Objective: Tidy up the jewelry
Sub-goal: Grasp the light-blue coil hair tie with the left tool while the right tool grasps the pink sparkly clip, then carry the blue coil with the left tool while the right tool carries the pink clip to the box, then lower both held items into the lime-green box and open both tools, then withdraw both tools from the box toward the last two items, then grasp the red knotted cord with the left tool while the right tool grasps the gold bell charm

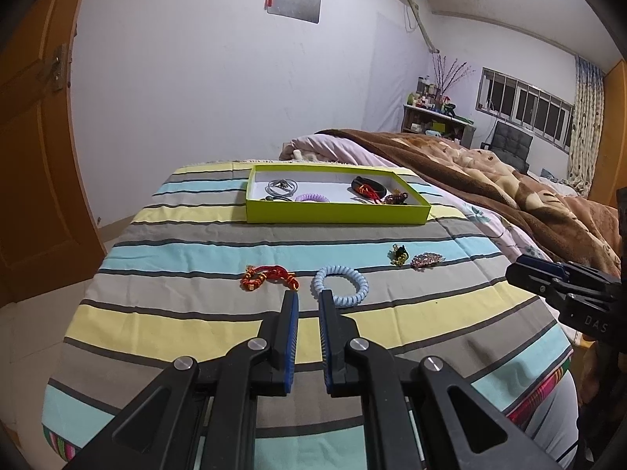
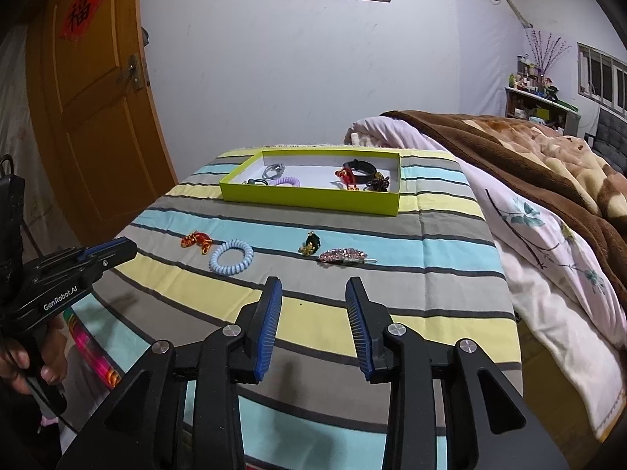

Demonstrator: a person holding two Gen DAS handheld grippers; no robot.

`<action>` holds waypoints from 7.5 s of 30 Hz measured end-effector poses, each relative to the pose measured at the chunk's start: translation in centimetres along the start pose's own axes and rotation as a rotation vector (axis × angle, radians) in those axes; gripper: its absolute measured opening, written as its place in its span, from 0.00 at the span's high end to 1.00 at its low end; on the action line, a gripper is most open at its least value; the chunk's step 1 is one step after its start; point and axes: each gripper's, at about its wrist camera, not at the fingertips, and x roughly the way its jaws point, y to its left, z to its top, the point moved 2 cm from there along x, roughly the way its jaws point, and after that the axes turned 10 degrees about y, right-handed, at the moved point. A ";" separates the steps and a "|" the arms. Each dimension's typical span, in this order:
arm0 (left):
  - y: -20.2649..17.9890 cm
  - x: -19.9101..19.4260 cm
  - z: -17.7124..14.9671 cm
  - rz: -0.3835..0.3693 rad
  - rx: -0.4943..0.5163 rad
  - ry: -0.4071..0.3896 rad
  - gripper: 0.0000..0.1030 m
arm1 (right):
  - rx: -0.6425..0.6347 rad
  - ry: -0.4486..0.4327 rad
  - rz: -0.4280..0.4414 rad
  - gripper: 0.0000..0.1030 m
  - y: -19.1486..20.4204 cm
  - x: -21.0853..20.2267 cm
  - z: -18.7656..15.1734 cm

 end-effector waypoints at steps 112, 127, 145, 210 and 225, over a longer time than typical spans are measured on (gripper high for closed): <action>0.0 8.2 14.1 -0.027 0.055 -0.004 0.92 | -0.020 0.066 0.042 0.91 -1.5 7.4 11.0; 3.6 16.1 18.2 0.024 0.027 0.077 0.92 | -0.041 0.150 0.015 0.91 -1.6 14.6 15.1; 5.0 22.1 18.3 0.041 0.013 0.195 0.91 | -0.005 0.258 0.012 0.91 -2.3 21.2 16.8; 2.0 -1.0 -0.1 0.042 -0.042 -0.036 0.91 | -0.005 0.028 0.062 0.64 1.8 1.0 0.8; 2.6 1.3 0.3 0.024 -0.042 0.004 0.77 | -0.023 0.060 0.065 0.64 2.3 3.0 1.4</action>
